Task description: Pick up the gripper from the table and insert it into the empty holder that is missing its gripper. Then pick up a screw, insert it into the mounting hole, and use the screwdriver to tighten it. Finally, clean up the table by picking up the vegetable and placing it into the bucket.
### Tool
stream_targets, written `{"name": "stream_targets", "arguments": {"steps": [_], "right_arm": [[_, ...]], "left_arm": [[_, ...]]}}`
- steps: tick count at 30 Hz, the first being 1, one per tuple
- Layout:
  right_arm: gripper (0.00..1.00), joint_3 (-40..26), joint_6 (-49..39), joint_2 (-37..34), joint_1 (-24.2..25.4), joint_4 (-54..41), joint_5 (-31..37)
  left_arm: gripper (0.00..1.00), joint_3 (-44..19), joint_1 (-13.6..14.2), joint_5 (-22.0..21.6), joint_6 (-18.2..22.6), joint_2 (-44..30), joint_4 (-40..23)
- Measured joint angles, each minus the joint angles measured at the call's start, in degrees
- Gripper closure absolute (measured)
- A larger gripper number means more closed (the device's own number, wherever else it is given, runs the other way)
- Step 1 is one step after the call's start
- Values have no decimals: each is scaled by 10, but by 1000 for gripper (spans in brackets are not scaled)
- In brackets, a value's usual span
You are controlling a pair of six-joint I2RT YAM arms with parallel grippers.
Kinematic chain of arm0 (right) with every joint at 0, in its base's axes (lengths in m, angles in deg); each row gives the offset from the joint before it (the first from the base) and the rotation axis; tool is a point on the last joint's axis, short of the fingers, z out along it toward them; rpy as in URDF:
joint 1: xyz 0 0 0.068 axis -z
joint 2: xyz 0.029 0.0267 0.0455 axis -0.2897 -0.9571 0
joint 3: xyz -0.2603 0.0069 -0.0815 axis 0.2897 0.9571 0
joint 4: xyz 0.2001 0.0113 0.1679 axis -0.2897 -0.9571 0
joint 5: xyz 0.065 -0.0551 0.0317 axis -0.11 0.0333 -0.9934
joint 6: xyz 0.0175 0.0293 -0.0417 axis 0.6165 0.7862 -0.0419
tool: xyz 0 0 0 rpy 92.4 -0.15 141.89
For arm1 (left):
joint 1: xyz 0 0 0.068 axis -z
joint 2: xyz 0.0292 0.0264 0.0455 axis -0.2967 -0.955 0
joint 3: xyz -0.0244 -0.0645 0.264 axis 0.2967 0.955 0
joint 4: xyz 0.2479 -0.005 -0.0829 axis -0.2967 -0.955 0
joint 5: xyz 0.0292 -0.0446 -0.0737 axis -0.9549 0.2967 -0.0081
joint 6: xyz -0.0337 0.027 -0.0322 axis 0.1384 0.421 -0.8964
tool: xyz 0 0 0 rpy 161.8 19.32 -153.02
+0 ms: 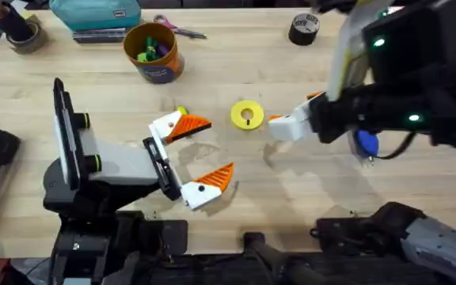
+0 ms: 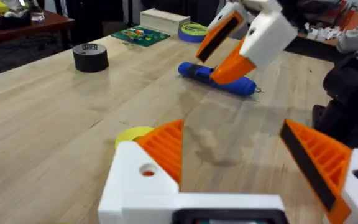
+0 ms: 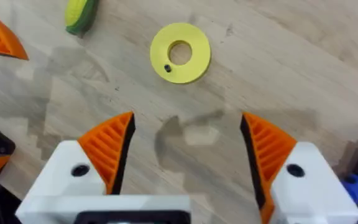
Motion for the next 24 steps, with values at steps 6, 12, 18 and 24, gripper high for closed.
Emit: {"name": "stream_targets", "arguments": {"steps": [6, 12, 18, 24], "right_arm": [[5, 7, 5, -48, -27, 53, 0], [6, 7, 16, -85, -33, 79, 0], [71, 7, 25, -120, -35, 85, 0], [100, 0, 30, -170, -47, 78, 0]], "left_arm": [[14, 0, 0, 0, 0, 0, 0], [15, 0, 0, 0, 0, 0, 0], [14, 0, 0, 0, 0, 0, 0], [15, 0, 0, 0, 0, 0, 0]]}}
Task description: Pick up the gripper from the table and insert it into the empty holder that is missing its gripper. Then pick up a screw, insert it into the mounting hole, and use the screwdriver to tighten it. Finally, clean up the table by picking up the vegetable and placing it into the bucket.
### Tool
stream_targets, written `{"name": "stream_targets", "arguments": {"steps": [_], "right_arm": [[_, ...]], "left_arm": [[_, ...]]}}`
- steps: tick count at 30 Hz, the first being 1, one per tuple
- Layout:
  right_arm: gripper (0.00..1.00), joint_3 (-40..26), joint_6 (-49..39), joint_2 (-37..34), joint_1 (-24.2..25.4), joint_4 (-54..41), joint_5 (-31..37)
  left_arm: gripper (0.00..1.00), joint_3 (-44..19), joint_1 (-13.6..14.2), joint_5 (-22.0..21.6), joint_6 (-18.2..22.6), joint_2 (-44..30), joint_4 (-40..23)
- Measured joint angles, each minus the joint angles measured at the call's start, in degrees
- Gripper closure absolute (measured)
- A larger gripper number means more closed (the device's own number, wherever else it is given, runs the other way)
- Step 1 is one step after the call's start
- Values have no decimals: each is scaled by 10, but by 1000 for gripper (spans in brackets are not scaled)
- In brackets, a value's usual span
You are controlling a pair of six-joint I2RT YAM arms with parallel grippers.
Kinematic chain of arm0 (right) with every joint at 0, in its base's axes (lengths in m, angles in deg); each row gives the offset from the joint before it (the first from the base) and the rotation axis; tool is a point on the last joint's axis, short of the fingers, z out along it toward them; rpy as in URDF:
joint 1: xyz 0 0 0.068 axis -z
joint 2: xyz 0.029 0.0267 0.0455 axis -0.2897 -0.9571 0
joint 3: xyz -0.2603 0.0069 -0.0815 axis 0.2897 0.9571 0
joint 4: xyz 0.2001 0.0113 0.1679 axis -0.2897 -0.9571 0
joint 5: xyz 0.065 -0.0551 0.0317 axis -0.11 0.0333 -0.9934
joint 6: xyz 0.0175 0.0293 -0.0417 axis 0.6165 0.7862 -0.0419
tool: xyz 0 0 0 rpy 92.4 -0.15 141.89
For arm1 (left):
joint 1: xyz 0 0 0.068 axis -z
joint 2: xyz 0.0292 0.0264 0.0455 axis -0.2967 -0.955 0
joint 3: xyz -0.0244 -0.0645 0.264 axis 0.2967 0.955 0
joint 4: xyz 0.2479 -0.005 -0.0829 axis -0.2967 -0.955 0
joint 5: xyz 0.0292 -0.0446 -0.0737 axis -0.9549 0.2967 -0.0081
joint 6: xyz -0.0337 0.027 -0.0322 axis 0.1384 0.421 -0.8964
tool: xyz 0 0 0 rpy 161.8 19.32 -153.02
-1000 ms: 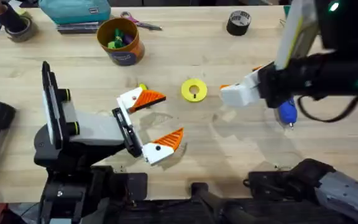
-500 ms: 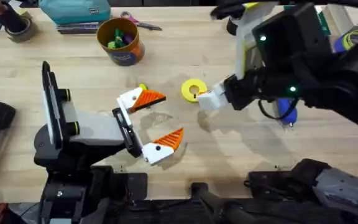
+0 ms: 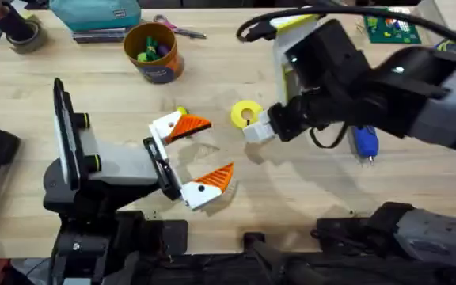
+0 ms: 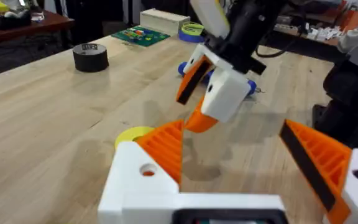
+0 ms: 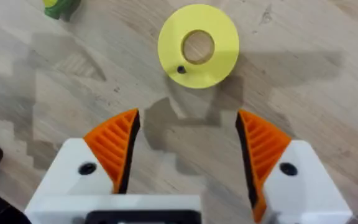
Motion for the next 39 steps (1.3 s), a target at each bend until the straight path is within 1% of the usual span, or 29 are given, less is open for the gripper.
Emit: {"name": "stream_targets", "arguments": {"steps": [10, 13, 16, 23, 33, 39], "right_arm": [[142, -52, 0, -73, 0, 3, 0], [175, -63, 0, -88, -3, 5, 0], [186, -65, 0, -100, -10, 12, 3], [204, -65, 0, -111, -24, 11, 15], [336, -65, 0, -116, -26, 7, 17], [370, -66, 1, -124, -31, 11, 17]], "left_arm": [[15, 0, 0, 0, 0, 0, 0], [15, 0, 0, 0, 0, 0, 0], [15, 0, 0, 0, 0, 0, 0], [15, 0, 0, 0, 0, 0, 0], [15, 0, 0, 0, 0, 0, 0], [15, 0, 0, 0, 0, 0, 0]]}}
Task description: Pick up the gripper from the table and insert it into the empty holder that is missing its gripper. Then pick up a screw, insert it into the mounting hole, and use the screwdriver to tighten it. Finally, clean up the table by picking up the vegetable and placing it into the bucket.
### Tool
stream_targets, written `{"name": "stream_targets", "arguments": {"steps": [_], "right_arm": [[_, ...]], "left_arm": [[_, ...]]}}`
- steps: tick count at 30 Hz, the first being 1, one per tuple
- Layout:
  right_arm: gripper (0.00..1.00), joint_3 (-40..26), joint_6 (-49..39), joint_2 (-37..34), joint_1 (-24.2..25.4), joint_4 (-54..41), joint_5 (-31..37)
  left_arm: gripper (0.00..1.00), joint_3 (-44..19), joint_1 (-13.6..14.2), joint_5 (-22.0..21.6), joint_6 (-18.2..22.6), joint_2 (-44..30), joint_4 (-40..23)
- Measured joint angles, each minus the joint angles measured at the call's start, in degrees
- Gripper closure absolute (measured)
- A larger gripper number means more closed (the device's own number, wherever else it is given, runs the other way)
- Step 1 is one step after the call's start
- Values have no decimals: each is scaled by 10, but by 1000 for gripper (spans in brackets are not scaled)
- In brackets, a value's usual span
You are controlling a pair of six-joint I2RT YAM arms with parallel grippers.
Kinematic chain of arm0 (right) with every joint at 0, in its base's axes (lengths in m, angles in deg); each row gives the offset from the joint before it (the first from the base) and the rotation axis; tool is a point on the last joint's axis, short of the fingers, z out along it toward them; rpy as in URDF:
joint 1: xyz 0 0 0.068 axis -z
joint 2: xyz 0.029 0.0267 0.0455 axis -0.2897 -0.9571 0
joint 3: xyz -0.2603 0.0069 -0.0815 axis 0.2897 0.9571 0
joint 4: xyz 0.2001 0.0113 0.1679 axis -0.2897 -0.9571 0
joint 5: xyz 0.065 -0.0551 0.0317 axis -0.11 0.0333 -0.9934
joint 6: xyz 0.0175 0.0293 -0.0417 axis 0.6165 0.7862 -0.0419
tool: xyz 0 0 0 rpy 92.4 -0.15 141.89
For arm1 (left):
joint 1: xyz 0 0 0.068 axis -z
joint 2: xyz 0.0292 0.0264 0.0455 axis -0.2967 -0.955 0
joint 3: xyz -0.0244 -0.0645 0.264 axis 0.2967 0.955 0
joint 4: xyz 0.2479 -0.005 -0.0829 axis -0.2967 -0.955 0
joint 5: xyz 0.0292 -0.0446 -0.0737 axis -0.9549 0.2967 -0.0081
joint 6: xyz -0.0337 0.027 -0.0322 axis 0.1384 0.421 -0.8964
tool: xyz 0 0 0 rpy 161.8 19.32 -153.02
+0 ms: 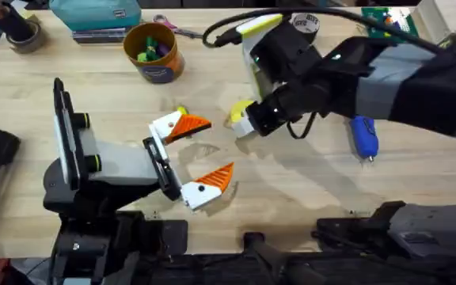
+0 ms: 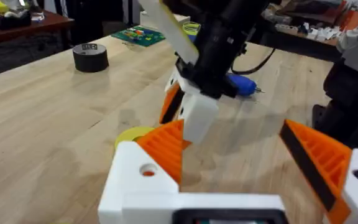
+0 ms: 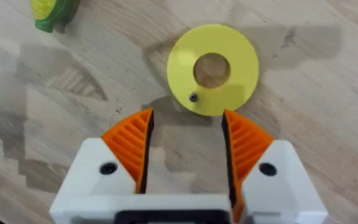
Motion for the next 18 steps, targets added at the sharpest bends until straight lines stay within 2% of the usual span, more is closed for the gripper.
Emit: {"name": "stream_targets", "arguments": {"steps": [4, 13, 18], "right_arm": [[411, 0, 5, -16, -15, 5, 11], [455, -1, 19, -31, -15, 14, 28], [550, -1, 21, -42, -15, 21, 28]], "left_arm": [[15, 0, 0, 0, 0, 0, 0], [15, 0, 0, 0, 0, 0, 0], [15, 0, 0, 0, 0, 0, 0]]}}
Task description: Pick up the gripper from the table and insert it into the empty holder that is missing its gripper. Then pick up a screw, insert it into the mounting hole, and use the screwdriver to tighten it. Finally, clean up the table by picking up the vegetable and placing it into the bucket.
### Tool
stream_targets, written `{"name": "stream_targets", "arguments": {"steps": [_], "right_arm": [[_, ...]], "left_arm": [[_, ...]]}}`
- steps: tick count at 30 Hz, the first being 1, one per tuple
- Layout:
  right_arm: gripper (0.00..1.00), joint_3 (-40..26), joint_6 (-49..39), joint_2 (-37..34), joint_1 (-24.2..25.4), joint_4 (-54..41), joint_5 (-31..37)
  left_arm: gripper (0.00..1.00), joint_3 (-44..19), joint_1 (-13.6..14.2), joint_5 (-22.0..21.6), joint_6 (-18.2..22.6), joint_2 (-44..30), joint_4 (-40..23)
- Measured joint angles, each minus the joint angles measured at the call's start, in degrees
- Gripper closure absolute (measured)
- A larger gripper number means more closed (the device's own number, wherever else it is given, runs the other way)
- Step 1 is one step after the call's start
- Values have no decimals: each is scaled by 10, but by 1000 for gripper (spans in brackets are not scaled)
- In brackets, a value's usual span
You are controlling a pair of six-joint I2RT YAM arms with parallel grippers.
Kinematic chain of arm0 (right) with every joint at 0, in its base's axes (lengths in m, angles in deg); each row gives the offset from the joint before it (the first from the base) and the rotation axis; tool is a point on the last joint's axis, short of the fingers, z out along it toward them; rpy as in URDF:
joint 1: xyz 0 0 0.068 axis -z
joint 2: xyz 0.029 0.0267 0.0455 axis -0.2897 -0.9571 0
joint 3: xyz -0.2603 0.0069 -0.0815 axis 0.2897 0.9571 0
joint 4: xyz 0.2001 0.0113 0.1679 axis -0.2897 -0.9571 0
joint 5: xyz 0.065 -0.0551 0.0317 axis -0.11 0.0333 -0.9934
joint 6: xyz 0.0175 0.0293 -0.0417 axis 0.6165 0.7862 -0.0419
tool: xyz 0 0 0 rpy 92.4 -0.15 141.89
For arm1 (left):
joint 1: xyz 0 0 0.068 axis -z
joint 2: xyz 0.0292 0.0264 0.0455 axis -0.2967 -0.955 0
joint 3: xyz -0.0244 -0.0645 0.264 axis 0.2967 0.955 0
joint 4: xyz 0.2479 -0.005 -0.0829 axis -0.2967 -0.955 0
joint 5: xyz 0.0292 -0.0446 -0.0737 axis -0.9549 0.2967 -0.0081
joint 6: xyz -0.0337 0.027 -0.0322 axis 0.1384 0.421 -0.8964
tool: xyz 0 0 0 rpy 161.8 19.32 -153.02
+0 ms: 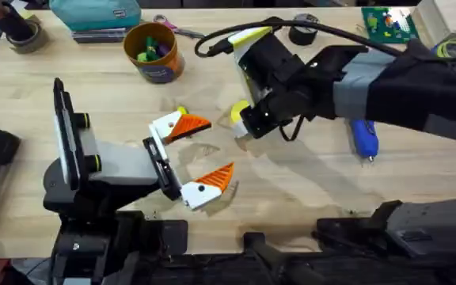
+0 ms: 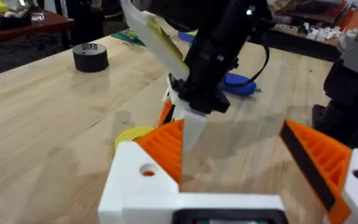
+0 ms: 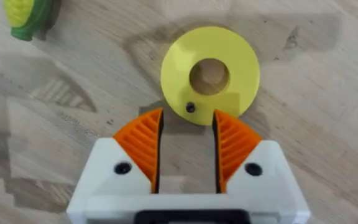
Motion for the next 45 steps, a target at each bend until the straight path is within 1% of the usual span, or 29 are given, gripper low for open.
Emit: {"name": "stream_targets", "arguments": {"steps": [3, 9, 13, 17, 23, 27, 34, 35, 37, 39, 45], "right_arm": [[583, 0, 0, 0, -1, 6, 0], [605, -1, 2, -12, -2, 11, 0], [641, -1, 2, -23, -2, 11, 1], [677, -2, 2, -23, -2, 15, 2], [703, -2, 2, -23, -2, 24, 10], [742, -2, 2, -23, -2, 26, 15], [851, -2, 3, -23, -2, 33, 15], [879, -2, 3, -22, -2, 34, 15], [977, -2, 4, -23, -2, 35, 15], [994, -2, 4, -23, -2, 36, 16], [995, -2, 4, -23, -2, 36, 17]], "left_arm": [[15, 0, 0, 0, 0, 0, 0], [15, 0, 0, 0, 0, 0, 0], [15, 0, 0, 0, 0, 0, 0], [15, 0, 0, 0, 0, 0, 0], [15, 0, 0, 0, 0, 0, 0], [15, 0, 0, 0, 0, 0, 0], [15, 0, 0, 0, 0, 0, 0], [15, 0, 0, 0, 0, 0, 0], [15, 0, 0, 0, 0, 0, 0], [15, 0, 0, 0, 0, 0, 0], [15, 0, 0, 0, 0, 0, 0]]}}
